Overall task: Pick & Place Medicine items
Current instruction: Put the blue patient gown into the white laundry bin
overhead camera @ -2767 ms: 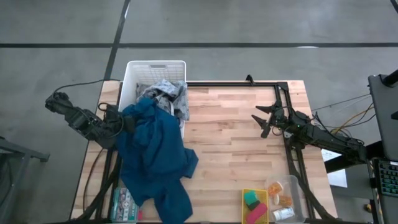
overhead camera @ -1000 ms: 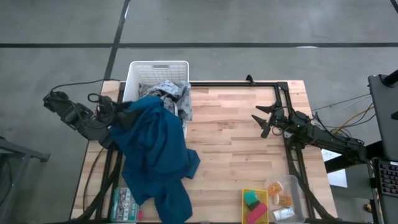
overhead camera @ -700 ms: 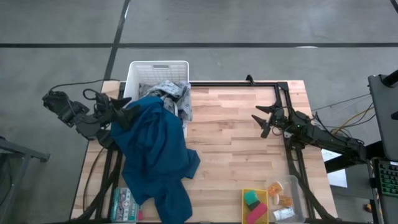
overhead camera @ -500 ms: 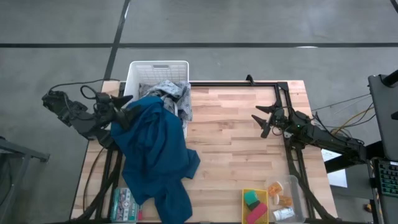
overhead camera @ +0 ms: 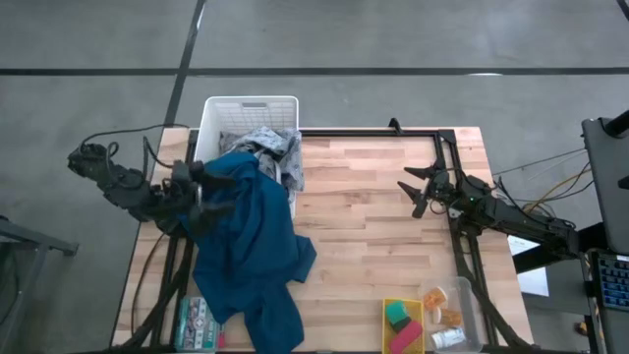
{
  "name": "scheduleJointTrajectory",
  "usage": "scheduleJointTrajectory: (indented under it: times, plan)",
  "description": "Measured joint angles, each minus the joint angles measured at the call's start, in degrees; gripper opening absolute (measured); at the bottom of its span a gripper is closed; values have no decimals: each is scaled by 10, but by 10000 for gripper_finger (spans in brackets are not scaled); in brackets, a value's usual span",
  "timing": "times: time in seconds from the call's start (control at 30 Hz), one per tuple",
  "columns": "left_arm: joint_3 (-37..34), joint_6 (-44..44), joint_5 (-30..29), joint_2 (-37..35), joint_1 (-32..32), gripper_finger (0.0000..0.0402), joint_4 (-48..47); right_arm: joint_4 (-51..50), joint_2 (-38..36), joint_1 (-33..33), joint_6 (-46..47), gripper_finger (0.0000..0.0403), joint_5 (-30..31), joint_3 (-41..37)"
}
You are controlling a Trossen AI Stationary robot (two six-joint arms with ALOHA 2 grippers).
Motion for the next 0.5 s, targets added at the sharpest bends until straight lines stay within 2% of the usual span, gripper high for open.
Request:
scheduleJointTrajectory:
  times: [0.1,0.2,0.5]
  plan:
    - [0,0,96,13,0,385,25,0,0,0,0,238,0,0]
    - [0,-28,149,29,0,385,26,0,0,0,0,238,0,0]
    - [0,-232,161,97,0,382,14,0,0,0,0,238,0,0]
